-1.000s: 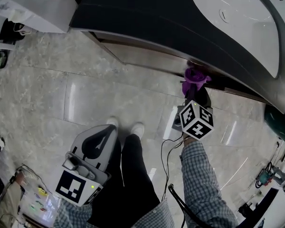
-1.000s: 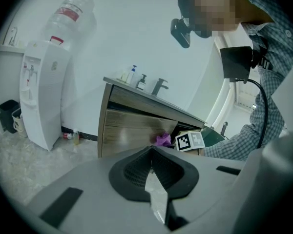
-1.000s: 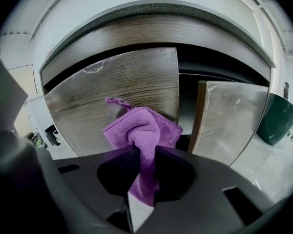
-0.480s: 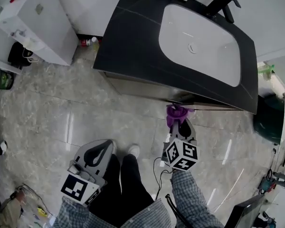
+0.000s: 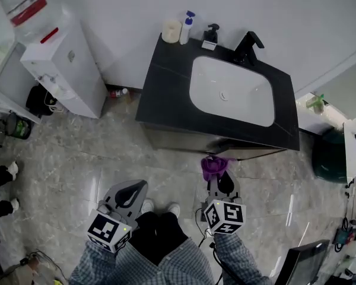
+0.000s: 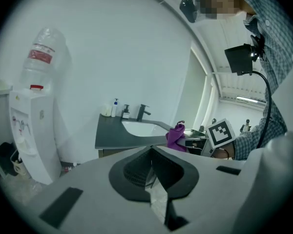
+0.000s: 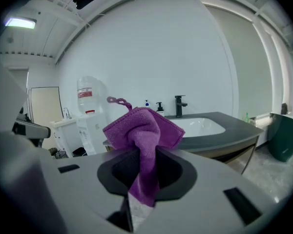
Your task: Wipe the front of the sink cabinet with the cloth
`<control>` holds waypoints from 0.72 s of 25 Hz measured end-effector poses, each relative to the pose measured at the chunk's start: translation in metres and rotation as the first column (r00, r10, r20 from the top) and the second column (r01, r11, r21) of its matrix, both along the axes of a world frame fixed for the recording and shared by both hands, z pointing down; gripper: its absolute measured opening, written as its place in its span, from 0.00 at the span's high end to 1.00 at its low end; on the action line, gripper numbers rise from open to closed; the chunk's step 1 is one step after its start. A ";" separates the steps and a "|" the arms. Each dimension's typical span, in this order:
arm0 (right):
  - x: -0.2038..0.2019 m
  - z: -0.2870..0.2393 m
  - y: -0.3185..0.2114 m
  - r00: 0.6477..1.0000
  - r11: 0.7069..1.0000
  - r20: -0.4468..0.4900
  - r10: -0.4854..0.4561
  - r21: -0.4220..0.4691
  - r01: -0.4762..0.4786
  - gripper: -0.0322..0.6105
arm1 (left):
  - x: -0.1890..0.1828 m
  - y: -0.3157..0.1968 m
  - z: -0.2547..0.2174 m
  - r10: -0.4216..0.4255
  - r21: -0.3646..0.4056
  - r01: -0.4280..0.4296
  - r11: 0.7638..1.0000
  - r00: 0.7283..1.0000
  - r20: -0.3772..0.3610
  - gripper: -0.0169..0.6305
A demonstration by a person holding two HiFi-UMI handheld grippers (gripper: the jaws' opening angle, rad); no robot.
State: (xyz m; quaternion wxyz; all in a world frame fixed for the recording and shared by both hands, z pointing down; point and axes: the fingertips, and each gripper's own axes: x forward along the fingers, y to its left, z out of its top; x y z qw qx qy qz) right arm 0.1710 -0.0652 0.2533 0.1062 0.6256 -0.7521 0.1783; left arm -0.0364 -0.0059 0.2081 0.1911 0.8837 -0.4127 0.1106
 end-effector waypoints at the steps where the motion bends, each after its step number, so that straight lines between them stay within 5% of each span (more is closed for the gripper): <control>1: -0.003 -0.011 0.004 1.000 1.000 0.002 0.001 0.011 -0.001 0.84 | 0.001 0.001 -0.008 0.015 0.011 -0.015 1.000 1.000 -0.002 0.96; 18: -0.034 -0.059 0.088 0.996 0.996 0.044 0.075 0.045 -0.077 0.84 | -0.006 0.036 -0.053 0.128 0.108 -0.124 0.986 0.991 -0.034 0.95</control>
